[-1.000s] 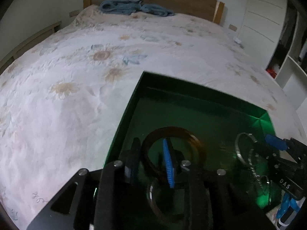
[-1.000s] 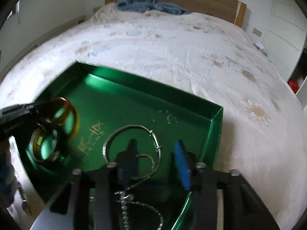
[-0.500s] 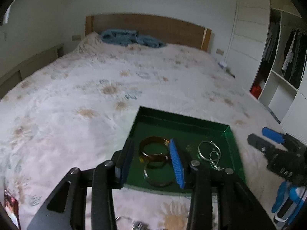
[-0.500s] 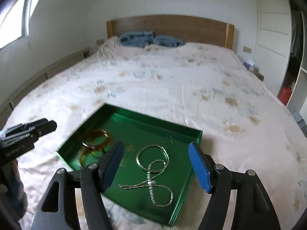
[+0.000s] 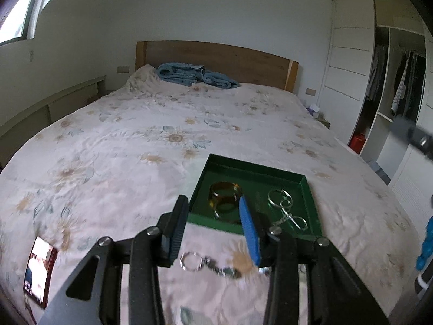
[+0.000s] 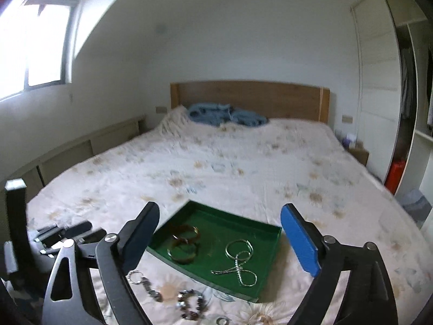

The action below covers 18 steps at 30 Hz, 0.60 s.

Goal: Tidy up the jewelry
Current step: 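Withdraw both open tools from the tray back over the bed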

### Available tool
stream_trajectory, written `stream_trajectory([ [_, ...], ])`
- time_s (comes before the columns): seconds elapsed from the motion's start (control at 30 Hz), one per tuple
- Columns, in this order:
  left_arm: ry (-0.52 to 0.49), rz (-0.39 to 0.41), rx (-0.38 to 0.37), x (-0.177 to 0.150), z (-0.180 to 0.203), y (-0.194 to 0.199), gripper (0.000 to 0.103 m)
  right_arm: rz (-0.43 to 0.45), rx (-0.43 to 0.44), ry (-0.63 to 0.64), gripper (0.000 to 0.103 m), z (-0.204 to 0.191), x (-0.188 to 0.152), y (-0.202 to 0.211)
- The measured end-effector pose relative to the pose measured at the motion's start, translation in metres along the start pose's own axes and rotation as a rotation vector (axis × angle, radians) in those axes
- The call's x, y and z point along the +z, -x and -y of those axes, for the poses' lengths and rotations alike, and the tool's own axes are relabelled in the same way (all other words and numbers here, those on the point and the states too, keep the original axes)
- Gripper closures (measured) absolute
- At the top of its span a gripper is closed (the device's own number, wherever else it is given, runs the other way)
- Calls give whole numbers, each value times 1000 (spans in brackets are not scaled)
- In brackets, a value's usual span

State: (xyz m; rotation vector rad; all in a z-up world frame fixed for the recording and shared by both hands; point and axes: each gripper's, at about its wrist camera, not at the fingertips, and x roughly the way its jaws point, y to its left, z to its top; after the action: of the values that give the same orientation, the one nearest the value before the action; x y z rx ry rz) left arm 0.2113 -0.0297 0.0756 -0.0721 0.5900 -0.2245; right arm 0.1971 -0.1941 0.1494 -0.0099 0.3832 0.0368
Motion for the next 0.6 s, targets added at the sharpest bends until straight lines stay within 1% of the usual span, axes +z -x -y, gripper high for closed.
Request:
stream_trajectory([
  [0.07,6,3,2,-5,-1,14,60,25,4,13,9,-7,4,18],
  [0.17,5,12,3,-12,-2,34,60,58,14,27,8,-14,8,44],
  [0.3,-9,46,16,-16,1,61,60,84,21,31,7,-20,7,70],
  [0.6,-8,94,21,-26,6,99,60,104,21,0,7,-10,-8,112],
])
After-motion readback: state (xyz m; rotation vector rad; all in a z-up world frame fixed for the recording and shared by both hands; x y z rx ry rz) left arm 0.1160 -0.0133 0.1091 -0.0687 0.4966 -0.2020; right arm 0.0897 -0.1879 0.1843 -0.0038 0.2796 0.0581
